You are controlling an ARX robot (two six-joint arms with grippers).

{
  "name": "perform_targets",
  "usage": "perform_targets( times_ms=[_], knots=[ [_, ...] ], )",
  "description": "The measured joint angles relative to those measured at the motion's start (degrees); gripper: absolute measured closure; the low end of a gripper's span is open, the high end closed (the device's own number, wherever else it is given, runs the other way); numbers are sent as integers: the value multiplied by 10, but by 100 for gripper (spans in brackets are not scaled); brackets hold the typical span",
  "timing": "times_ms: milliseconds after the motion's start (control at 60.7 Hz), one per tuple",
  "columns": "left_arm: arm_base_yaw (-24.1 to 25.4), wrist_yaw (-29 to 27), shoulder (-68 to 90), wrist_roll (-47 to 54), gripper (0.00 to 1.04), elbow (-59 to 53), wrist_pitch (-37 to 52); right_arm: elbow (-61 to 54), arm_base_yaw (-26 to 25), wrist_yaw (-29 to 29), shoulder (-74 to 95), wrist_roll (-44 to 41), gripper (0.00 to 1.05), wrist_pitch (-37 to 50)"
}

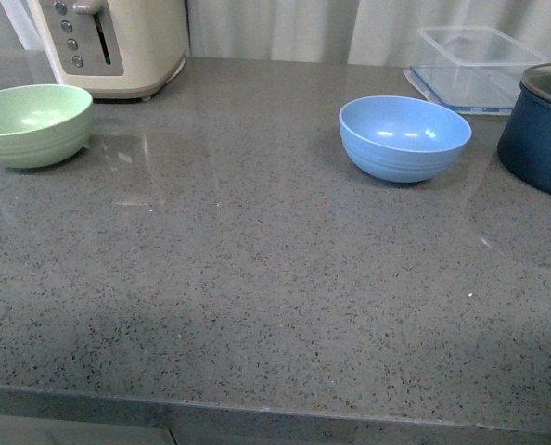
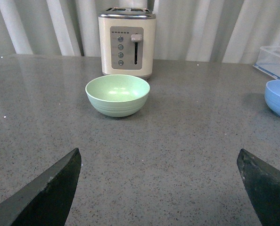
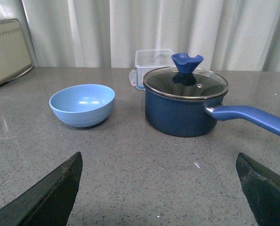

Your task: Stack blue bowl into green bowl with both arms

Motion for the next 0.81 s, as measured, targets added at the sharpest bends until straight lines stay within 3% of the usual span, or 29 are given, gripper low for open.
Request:
perform_targets(
  times_ms=[807],
  knots=[
    [0, 0, 0, 0, 7, 0, 0, 0, 0, 0, 0, 0, 10, 0]
  ],
)
